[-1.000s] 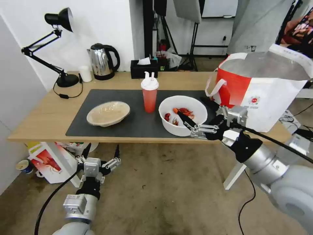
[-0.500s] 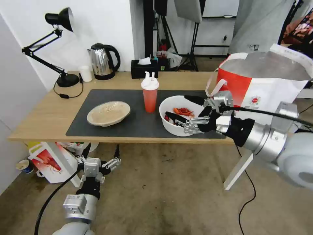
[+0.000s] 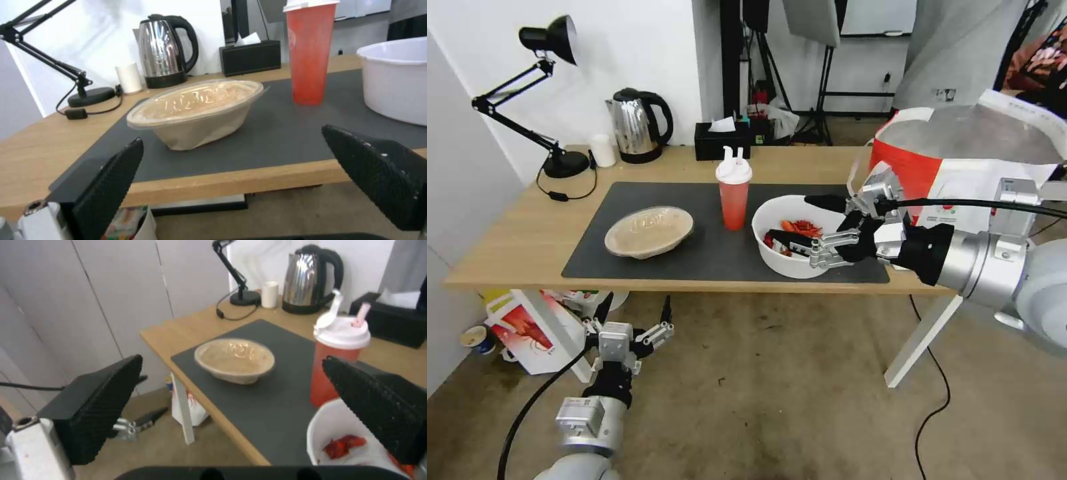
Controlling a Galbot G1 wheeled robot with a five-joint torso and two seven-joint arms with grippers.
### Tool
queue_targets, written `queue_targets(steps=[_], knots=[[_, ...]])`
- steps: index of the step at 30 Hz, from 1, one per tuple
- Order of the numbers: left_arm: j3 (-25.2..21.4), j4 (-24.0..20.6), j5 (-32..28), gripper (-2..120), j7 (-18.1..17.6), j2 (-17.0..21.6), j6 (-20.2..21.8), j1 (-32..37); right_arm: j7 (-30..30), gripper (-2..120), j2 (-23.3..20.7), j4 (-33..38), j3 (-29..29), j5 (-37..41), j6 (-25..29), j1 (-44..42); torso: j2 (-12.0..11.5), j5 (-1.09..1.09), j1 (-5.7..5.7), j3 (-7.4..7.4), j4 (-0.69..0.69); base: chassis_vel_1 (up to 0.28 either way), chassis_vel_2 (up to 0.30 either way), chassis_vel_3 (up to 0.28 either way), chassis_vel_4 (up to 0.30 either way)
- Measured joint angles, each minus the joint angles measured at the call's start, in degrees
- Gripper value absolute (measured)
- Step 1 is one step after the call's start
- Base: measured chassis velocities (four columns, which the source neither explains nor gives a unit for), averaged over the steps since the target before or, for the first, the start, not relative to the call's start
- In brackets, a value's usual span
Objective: Pick up the trash from the table and place it into the takeout bag.
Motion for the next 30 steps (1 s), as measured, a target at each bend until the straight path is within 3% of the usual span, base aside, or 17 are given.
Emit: queue_targets(steps=[30], knots=[[0.0,0.0,0.0,100,0.0,0.0,0.0,0.0,-15.5,100,0.4,-18.0,-32.6,-7.3,-4.2,38.5,0.0,0.00,0.00,0.00,-0.01,0.000,0.000,0.000,0.000]])
